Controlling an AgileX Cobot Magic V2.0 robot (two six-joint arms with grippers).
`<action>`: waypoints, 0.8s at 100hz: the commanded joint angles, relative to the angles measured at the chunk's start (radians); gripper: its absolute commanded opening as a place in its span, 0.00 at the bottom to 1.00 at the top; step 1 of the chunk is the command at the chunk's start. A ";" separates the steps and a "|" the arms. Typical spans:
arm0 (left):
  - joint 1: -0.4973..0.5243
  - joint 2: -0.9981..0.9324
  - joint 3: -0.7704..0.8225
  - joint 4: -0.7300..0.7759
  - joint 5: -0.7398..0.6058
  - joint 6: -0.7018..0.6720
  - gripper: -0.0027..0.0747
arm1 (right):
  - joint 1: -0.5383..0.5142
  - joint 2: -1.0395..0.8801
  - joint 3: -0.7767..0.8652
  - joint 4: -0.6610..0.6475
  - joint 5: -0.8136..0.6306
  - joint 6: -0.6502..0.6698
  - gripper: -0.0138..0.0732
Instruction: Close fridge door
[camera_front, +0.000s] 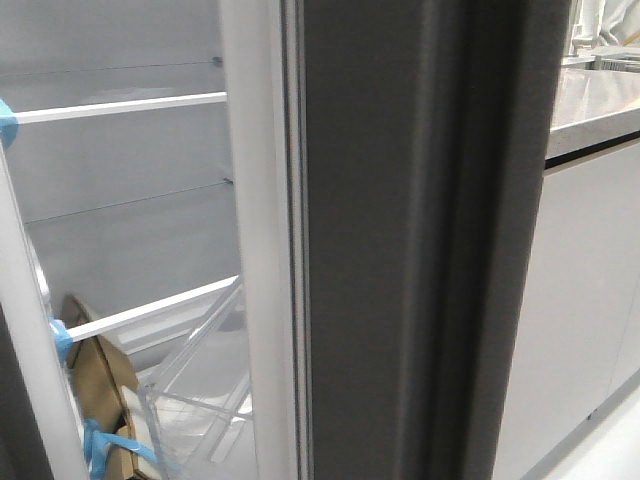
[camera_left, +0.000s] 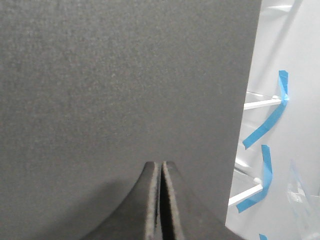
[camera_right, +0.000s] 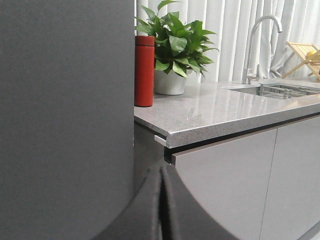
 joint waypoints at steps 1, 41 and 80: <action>0.002 0.019 0.028 -0.002 -0.077 -0.003 0.01 | -0.005 0.003 -0.043 -0.008 -0.055 0.004 0.07; 0.002 0.019 0.028 -0.002 -0.077 -0.003 0.01 | 0.044 0.284 -0.483 -0.008 0.057 0.004 0.07; 0.002 0.019 0.028 -0.002 -0.077 -0.003 0.01 | 0.320 0.592 -0.932 0.004 0.164 0.004 0.07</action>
